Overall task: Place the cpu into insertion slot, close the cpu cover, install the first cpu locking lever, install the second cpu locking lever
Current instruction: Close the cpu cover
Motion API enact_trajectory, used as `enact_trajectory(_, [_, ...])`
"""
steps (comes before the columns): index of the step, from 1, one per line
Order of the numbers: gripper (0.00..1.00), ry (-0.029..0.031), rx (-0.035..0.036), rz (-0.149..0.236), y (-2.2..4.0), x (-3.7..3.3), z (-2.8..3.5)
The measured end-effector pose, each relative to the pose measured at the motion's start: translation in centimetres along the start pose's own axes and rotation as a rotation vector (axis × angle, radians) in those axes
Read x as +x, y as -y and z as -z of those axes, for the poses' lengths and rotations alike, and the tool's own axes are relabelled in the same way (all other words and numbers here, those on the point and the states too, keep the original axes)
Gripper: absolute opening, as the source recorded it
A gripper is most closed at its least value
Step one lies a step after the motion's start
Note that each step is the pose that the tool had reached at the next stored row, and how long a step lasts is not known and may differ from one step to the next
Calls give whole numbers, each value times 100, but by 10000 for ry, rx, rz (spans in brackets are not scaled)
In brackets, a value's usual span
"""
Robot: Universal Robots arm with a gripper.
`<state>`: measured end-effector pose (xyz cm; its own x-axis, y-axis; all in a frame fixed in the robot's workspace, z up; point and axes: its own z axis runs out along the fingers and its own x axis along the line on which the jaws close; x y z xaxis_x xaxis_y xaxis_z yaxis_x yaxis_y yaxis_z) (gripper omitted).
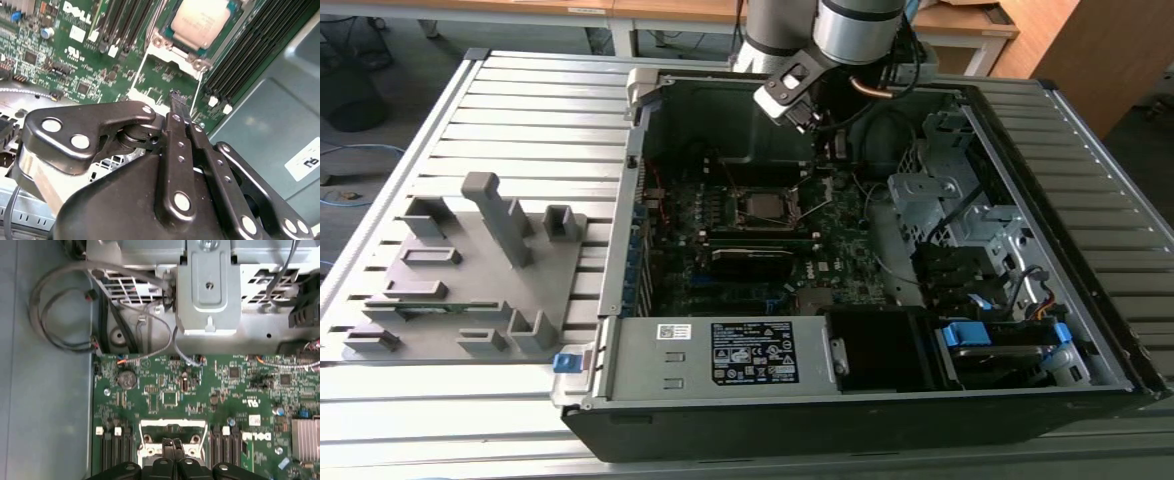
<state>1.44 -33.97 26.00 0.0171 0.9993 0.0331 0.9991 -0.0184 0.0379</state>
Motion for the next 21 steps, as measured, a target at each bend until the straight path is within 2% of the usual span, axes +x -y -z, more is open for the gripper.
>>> enact_trajectory(11, [11,-1,0,-4,-228,4,-17])
enact_trajectory(18, [11,-1,0,-4,-345,7,-23])
enact_trajectory(21, [11,-1,-1,-4,-365,6,-46])
